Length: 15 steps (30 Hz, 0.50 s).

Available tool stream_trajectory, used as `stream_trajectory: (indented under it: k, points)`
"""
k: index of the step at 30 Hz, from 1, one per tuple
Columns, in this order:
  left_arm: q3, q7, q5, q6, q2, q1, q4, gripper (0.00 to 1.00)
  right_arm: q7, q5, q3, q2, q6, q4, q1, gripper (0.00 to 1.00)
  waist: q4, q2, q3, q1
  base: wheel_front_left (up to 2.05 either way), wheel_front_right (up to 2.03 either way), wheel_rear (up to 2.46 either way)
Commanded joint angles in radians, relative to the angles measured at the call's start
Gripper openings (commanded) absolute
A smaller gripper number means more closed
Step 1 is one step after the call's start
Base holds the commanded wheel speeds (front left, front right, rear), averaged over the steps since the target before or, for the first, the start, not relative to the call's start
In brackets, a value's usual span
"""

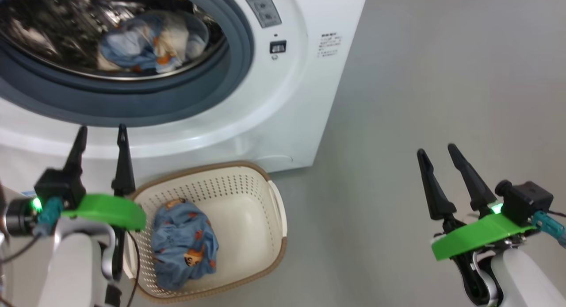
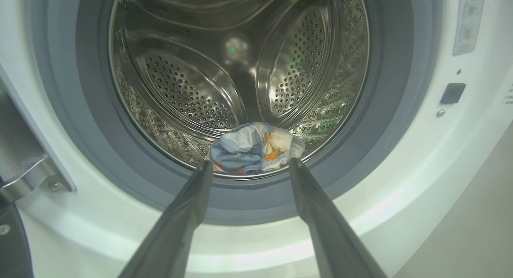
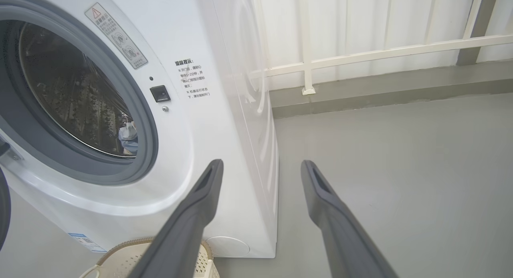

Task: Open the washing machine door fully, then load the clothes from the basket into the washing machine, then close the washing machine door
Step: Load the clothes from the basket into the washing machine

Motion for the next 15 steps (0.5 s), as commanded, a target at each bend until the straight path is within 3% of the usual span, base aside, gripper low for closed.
stream_trajectory:
  k: [1,15]
  points:
    - [0.033,-0.006,0.013,0.002,0.023,0.023,-0.041,1.00,-0.008,-0.006,0.012,-0.019,0.005,-0.018,0.022,1.00,0.025,0.0000,-0.040,0.0001,0.00,0.00,0.00]
    - [0.086,-0.006,0.022,-0.006,0.003,0.240,-0.157,1.00,-0.008,-0.003,-0.004,-0.054,0.005,-0.017,0.121,1.00,0.067,0.0000,-0.145,0.0001,0.00,0.00,0.00]
